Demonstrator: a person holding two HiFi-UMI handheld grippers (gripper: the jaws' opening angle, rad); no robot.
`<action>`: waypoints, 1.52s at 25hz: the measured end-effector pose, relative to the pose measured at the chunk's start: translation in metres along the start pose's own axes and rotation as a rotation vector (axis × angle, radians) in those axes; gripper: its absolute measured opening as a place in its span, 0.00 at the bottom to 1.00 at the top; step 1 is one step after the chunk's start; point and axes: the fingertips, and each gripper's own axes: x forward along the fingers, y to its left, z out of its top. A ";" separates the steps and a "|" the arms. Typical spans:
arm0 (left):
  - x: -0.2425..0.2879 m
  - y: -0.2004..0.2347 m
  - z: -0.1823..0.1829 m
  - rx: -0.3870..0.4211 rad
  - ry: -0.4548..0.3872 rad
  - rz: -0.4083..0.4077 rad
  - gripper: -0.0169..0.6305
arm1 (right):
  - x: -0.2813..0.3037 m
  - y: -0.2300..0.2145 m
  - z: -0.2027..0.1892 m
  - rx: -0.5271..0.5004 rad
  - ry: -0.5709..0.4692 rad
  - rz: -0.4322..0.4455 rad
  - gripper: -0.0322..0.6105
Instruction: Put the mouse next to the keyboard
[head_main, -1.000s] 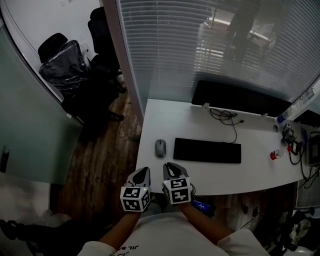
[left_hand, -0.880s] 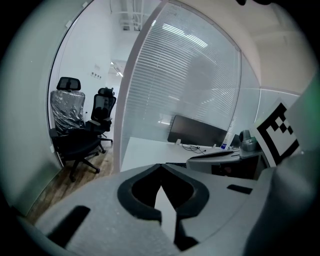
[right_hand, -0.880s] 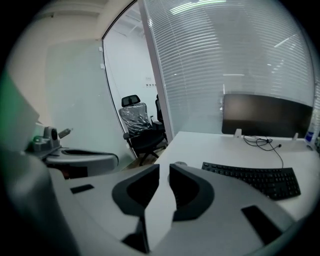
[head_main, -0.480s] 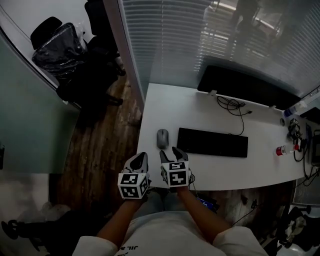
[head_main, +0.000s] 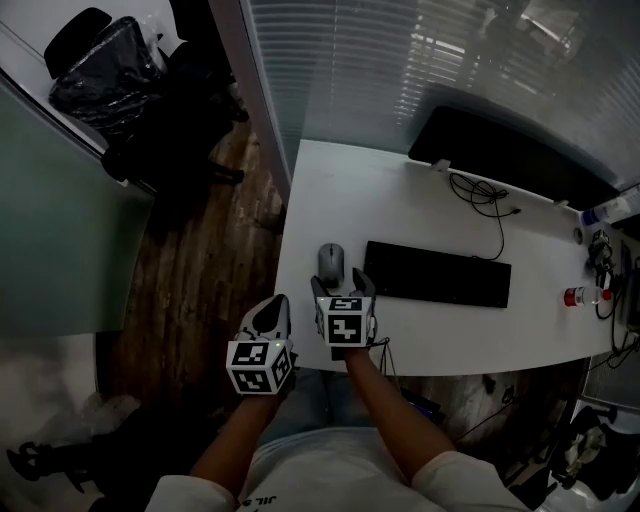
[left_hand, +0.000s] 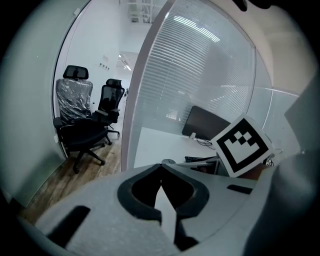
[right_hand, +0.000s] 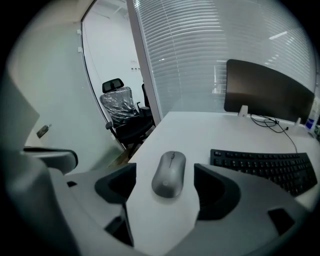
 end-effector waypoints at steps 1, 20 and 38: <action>0.001 0.003 -0.001 -0.002 0.001 0.002 0.03 | 0.006 -0.001 -0.001 0.001 0.005 -0.007 0.57; 0.000 0.037 -0.005 -0.050 0.010 0.017 0.03 | 0.071 -0.018 -0.014 -0.020 0.122 -0.135 0.58; 0.001 0.045 -0.008 -0.063 0.016 0.026 0.03 | 0.063 -0.010 -0.006 -0.069 0.103 -0.130 0.50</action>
